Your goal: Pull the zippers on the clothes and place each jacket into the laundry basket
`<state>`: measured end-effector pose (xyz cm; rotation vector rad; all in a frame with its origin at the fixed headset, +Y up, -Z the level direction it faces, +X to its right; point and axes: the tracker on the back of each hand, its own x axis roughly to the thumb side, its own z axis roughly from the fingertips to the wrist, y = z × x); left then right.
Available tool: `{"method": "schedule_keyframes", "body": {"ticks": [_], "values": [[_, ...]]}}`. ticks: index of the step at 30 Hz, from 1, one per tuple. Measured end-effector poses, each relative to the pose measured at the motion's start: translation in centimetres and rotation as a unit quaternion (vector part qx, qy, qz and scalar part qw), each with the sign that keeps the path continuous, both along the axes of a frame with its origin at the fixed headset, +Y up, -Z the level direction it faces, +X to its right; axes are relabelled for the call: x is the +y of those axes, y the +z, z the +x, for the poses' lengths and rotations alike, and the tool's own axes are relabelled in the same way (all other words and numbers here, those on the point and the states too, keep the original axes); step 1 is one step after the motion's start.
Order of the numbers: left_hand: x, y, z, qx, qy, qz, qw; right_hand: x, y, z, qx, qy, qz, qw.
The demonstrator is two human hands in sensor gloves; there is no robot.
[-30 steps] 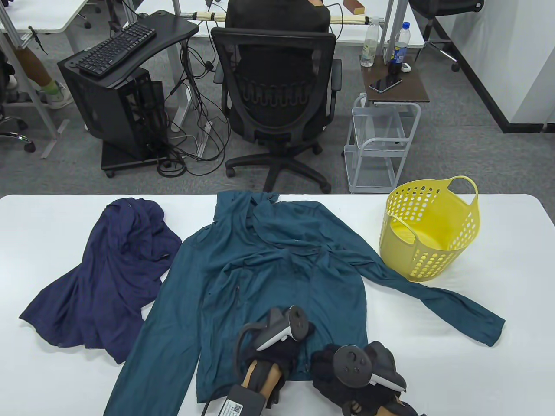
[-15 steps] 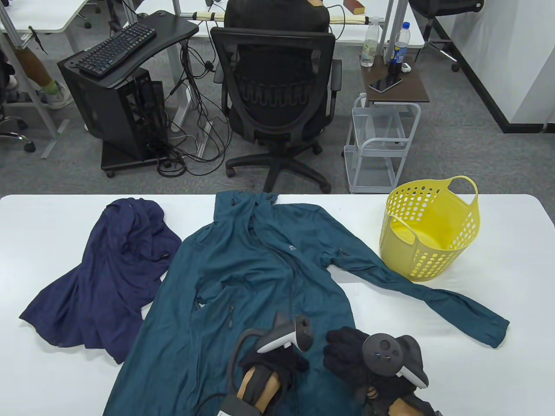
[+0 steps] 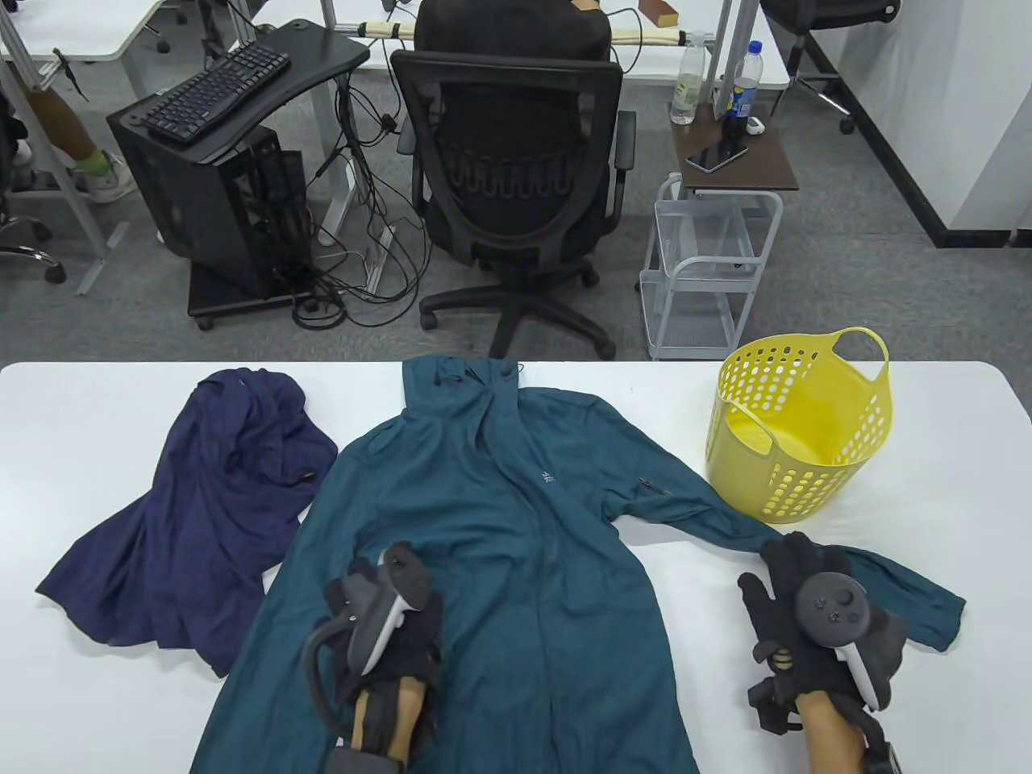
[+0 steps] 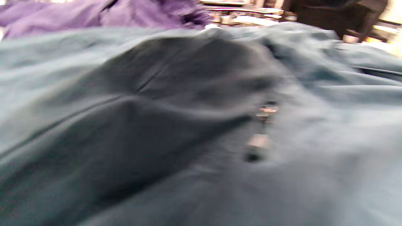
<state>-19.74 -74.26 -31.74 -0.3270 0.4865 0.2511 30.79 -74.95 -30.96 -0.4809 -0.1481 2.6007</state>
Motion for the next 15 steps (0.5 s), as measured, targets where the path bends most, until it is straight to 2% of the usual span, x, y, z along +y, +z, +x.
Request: {"method": "schedule_keyframes", "body": {"ticks": [3,7,10,12,15], "values": [[-2.5,-0.4,-1.5,0.006,0.036,-0.047,0.998,-1.6,-1.2,0.7,-0.016,-0.014,-0.059,0.998],[-3.5,-0.8,-0.7,-0.015,0.037,-0.076,0.996,-3.6,-2.5,0.6,0.005,-0.001,-0.156,0.988],[-3.3,-0.7,0.0,-0.024,0.023,-0.077,0.996,-4.0,-2.7,0.3,0.008,0.015,-0.174,0.985],[-2.9,-0.5,0.3,-0.033,0.023,-0.061,0.997,-3.4,-2.4,0.1,0.004,0.035,-0.157,0.987],[-2.3,0.0,0.7,-0.048,0.081,-0.045,0.995,-2.7,-2.0,-0.8,0.017,0.048,-0.143,0.988]]}}
